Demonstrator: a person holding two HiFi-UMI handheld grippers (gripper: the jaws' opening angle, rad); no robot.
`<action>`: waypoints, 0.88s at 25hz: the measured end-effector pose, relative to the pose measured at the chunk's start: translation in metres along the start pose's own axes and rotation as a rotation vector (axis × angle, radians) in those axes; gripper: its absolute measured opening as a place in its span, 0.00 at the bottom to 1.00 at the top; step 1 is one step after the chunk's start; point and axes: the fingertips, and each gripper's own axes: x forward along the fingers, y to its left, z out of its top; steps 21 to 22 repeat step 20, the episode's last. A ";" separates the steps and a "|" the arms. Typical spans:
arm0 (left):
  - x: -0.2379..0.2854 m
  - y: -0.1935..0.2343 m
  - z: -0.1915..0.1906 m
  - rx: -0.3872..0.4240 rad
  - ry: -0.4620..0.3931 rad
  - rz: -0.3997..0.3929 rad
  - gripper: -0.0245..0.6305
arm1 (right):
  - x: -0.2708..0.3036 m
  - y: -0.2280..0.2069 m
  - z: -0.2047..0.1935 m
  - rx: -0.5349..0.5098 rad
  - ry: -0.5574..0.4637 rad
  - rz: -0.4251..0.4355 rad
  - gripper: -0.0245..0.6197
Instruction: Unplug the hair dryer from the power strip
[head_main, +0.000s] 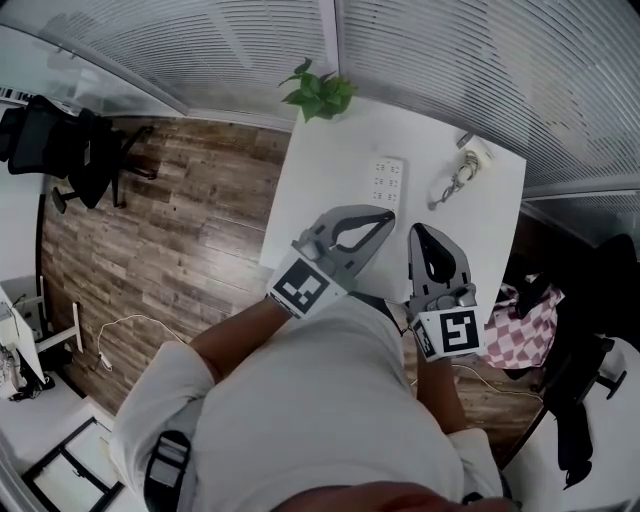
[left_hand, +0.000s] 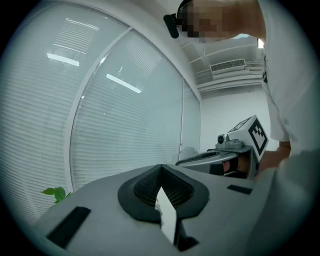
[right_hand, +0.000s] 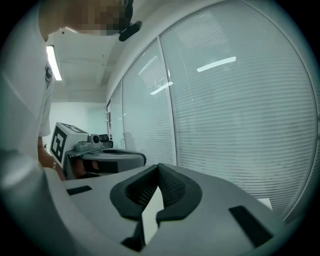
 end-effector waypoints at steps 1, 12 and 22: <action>-0.002 0.000 0.002 0.003 0.000 0.003 0.07 | 0.000 0.000 0.002 -0.002 -0.004 -0.003 0.09; -0.004 0.005 0.007 -0.014 -0.016 0.018 0.07 | -0.003 -0.005 0.009 -0.005 -0.017 -0.018 0.09; -0.004 0.000 0.004 -0.017 -0.007 0.001 0.07 | -0.006 -0.003 0.008 -0.010 -0.010 -0.017 0.09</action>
